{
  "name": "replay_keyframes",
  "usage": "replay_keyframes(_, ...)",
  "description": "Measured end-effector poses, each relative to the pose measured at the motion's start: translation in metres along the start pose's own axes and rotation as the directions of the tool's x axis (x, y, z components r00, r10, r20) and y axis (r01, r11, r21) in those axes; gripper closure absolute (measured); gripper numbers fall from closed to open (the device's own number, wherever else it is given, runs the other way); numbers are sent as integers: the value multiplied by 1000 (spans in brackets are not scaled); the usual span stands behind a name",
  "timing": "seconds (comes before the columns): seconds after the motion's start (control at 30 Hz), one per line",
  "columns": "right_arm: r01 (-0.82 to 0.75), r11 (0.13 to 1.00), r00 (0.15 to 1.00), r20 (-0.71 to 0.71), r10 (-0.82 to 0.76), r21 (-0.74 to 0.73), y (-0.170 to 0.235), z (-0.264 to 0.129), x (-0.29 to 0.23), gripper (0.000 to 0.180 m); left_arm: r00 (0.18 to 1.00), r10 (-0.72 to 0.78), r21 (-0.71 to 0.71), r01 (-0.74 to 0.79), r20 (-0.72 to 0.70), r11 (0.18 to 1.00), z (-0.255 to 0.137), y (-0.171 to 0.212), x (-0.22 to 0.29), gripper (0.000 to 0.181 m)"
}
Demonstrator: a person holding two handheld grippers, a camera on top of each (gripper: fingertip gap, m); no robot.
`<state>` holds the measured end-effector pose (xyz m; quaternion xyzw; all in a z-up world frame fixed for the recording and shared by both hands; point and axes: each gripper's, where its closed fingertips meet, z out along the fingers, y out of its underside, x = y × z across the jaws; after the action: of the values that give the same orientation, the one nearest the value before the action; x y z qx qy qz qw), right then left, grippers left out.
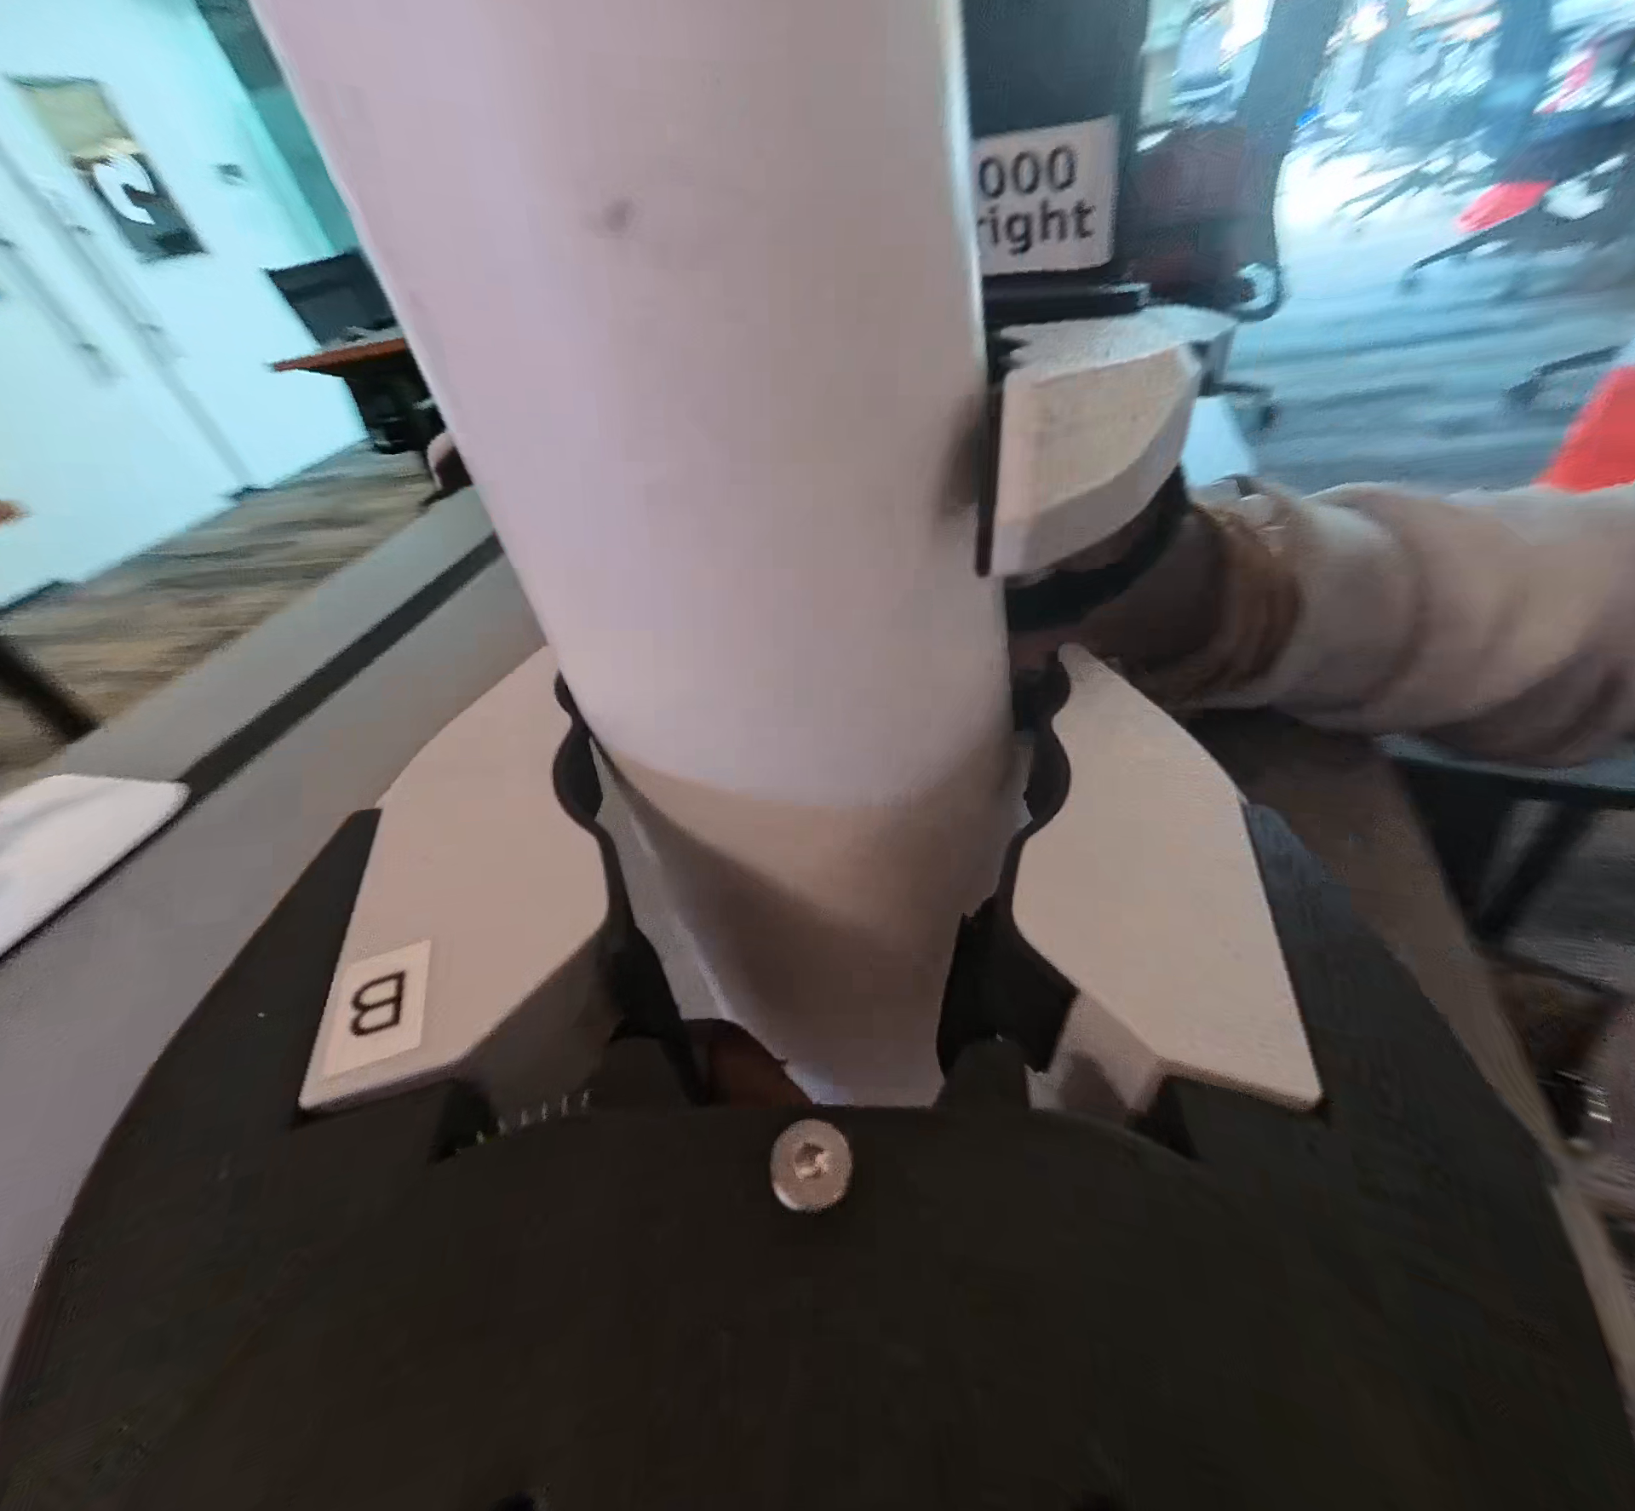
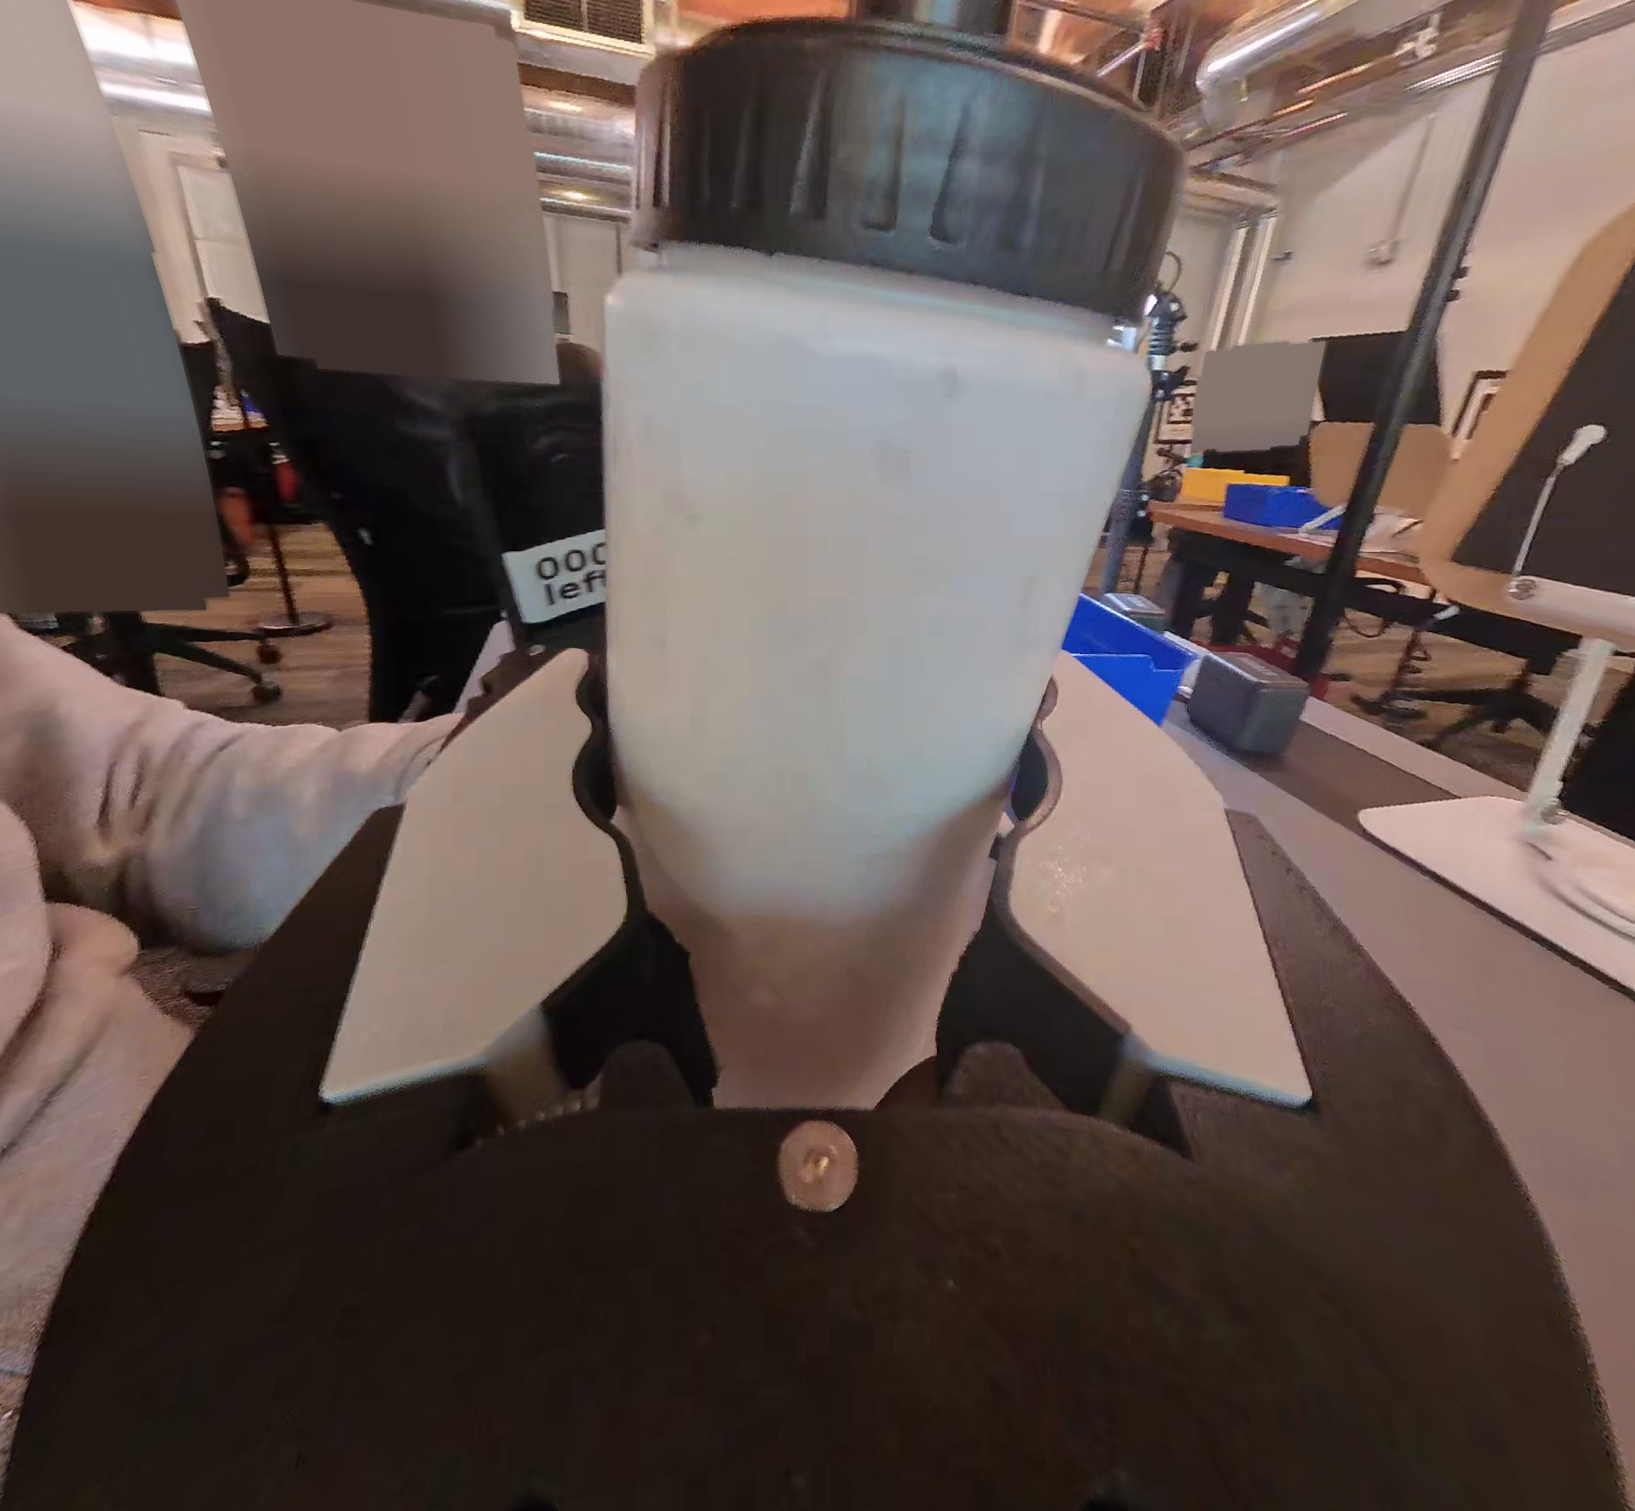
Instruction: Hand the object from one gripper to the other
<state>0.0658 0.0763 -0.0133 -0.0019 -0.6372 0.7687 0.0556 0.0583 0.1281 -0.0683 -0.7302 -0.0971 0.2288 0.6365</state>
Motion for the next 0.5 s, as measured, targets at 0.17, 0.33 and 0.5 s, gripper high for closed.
replay_keyframes(0.17,-4,1000,999,-44,3,-7,3,2,5,89,999,-35,-16,35,11,999,0,4,-4,90)
replay_keyframes(0.33,-168,979,978,148,150,115,-18,-6,-9,80,948,-166,86,195,-272,977,-10,-17,24,91)
replay_keyframes(0.5,-302,952,883,393,257,56,-23,-12,-36,81,792,-272,20,337,-546,941,-21,-23,58,91)
